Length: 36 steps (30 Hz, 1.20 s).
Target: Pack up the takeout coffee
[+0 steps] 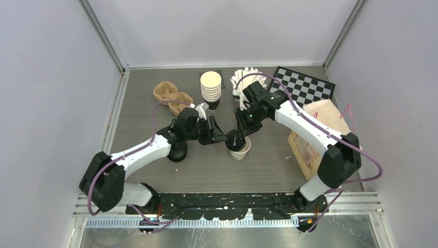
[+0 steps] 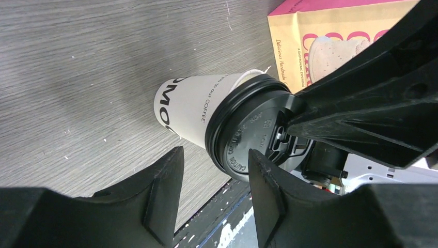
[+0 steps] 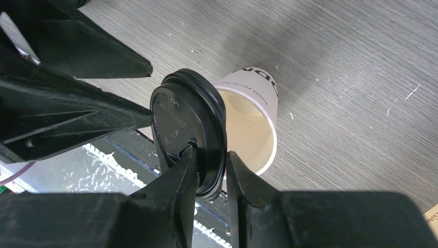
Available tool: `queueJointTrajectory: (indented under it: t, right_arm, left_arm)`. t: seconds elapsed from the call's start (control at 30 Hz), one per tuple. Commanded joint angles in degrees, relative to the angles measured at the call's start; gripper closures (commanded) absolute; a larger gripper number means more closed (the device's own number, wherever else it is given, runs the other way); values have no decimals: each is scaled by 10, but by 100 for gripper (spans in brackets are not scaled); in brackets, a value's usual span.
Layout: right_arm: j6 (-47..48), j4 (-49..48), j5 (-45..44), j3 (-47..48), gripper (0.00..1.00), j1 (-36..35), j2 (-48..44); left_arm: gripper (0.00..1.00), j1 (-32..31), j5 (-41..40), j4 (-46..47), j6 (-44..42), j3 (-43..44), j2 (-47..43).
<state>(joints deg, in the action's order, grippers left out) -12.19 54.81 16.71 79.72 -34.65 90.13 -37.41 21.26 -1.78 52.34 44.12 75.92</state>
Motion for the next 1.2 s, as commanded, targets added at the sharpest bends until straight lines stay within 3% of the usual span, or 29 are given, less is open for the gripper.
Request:
queueJointTrajectory:
  t: [0.0,0.83,1.17]
  right_arm:
    - [-2,-16,10,-3,71,3,-47]
    - [7,-38,13,-46,60,36,-39]
    - [3,-38,-13,-53,63,36,-41]
  left_arm:
    - [50,-6,8,42,1,10,1]
    - [51,-16,17,57,-5,24,46]
    - [58,-18,26,66,-7,29,60]
